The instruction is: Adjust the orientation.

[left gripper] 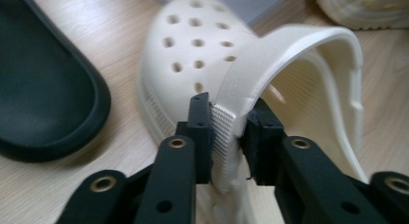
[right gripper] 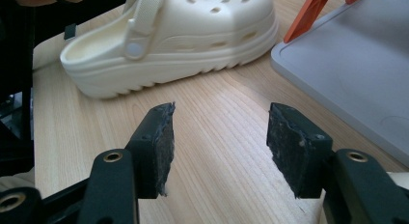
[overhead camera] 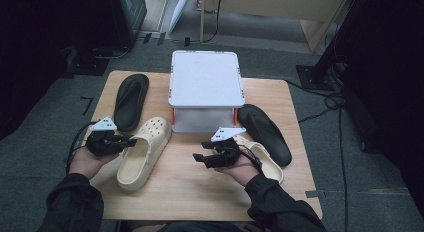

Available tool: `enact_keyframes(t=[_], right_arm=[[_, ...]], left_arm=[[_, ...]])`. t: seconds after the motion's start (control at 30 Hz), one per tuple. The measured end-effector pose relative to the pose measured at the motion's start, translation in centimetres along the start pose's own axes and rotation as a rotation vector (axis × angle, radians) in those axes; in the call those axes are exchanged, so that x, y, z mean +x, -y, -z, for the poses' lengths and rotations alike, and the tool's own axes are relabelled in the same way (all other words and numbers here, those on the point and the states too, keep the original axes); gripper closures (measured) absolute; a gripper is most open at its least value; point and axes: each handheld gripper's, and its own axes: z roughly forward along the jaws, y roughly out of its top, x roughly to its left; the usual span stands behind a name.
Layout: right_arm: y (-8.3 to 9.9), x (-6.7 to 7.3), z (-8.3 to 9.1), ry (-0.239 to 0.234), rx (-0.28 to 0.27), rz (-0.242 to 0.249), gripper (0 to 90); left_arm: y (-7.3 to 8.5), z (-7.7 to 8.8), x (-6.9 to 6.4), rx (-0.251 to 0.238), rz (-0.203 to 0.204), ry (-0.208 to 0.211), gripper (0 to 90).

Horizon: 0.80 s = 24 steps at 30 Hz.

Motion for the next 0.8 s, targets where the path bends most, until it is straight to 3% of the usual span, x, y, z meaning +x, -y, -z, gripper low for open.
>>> enact_keyframes(t=[0.2, 0.33, 0.47, 0.63, 0.8], right_arm=[[0.0, 0.1, -0.1, -0.003, 0.005, 0.006, 43.7], [0.0, 0.0, 0.0, -0.001, 0.006, 0.003, 43.7], [0.0, 0.0, 0.0, -0.001, 0.007, -0.003, 43.6], [0.1, 0.1, -0.2, -0.007, 0.008, 0.002, 43.7], [0.1, 0.3, -0.4, -0.013, 0.015, 0.004, 43.7]], left_arm=[[-0.1, 0.1, -0.2, -0.007, -0.015, 0.006, 79.6], [-0.2, 0.6, -0.4, -0.033, -0.012, 0.039, 80.3], [-0.4, 0.9, -1.4, -0.036, -0.034, 0.063, 81.1], [-0.5, 0.9, -3.2, -0.040, -0.055, 0.124, 81.3], [-0.7, -0.1, -4.6, -0.032, -0.041, 0.180, 80.8]])
